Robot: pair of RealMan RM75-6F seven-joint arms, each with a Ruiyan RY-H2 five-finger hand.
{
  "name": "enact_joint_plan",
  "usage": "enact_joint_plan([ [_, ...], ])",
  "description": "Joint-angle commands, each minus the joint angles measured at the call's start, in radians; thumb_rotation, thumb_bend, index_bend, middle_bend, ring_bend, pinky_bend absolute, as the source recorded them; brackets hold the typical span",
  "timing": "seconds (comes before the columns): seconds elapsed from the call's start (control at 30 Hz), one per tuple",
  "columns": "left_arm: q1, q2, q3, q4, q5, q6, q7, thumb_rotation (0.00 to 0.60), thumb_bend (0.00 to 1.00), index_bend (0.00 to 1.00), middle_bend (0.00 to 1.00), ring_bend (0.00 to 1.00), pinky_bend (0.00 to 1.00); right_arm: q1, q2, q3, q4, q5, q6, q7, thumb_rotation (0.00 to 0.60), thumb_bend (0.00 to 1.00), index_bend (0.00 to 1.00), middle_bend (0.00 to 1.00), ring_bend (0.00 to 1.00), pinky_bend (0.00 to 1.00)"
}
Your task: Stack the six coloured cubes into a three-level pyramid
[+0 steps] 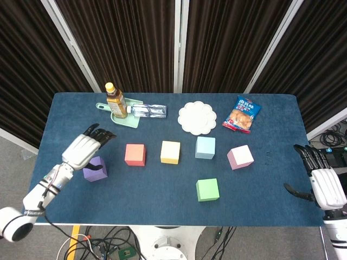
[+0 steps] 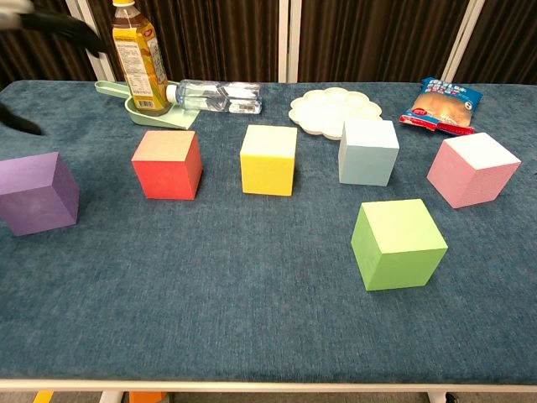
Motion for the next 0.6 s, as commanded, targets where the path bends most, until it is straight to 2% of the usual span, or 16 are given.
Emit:
enact_joint_plan([
  [0.03, -0.096, -0.078, -0.017, 0.075, -0.077, -0.111, -0.004, 0.600, 0.00, 0.14, 0.13, 0.12, 0.04, 0.003, 0.000, 0.002, -0.003, 0.002, -0.005, -0.003, 0.600, 0.12, 0.00, 0.08, 0.00, 0.00],
  [0.17, -0.148, -0.124, -0.010, 0.109, -0.141, -0.175, 0.027, 0.600, 0.00, 0.10, 0.11, 0.10, 0.04, 0.008, -0.001, 0.003, -0.005, 0.004, -0.017, -0.006, 0.600, 0.12, 0.00, 0.08, 0.00, 0.00],
  [0.3, -0.181, -0.163, -0.003, 0.137, -0.189, -0.192, 0.075, 0.600, 0.00, 0.10, 0.10, 0.09, 0.04, 0.010, -0.003, 0.004, -0.006, 0.004, -0.021, -0.009, 0.600, 0.12, 0.00, 0.08, 0.00, 0.00],
  [0.6, -0.220, -0.253, 0.034, 0.185, -0.269, -0.171, 0.192, 0.600, 0.00, 0.10, 0.10, 0.09, 0.04, 0.008, -0.007, 0.007, 0.002, 0.015, -0.026, 0.002, 0.600, 0.12, 0.00, 0.08, 0.00, 0.00],
])
